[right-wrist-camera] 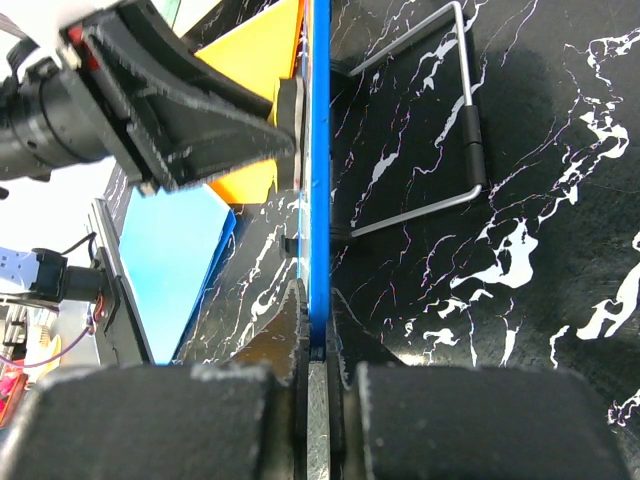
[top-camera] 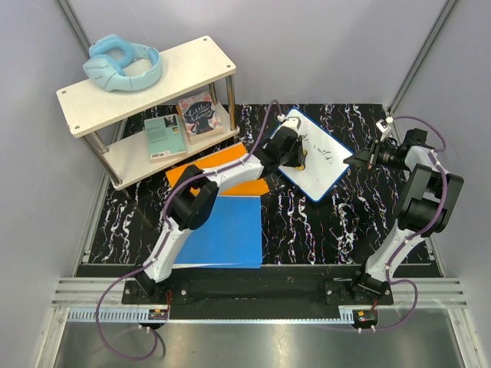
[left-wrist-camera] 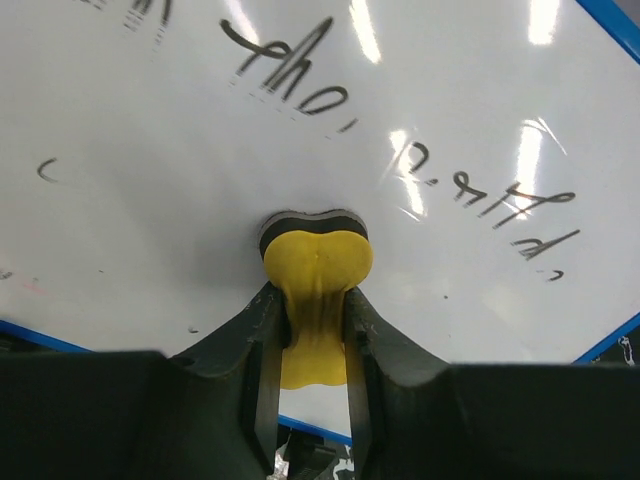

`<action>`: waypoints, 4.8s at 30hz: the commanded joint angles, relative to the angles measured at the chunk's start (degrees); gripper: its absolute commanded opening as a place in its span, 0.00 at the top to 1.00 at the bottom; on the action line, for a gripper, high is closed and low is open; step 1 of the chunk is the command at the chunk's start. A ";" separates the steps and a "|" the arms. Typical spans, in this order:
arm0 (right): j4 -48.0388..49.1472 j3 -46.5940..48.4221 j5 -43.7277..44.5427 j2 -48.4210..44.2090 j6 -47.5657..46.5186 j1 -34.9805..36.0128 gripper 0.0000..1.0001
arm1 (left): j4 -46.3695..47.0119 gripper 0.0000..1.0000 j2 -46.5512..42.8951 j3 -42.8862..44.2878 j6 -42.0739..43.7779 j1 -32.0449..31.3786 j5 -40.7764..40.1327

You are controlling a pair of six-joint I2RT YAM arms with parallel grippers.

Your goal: Erase the whiteboard

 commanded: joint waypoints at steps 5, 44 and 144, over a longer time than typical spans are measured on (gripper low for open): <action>-2.86 0.33 1.09 0.00 -5.53 1.56 1.00 | 1.94 1.00 1.23 2.22 -5.84 8.73 -1.95; -12.26 6.04 3.02 1.31 -10.89 1.56 1.00 | -7.29 1.00 9.41 19.89 27.72 -5.23 15.29; -22.99 8.86 7.50 1.40 -22.32 4.37 1.00 | 3.75 1.00 9.59 21.47 13.93 6.45 4.39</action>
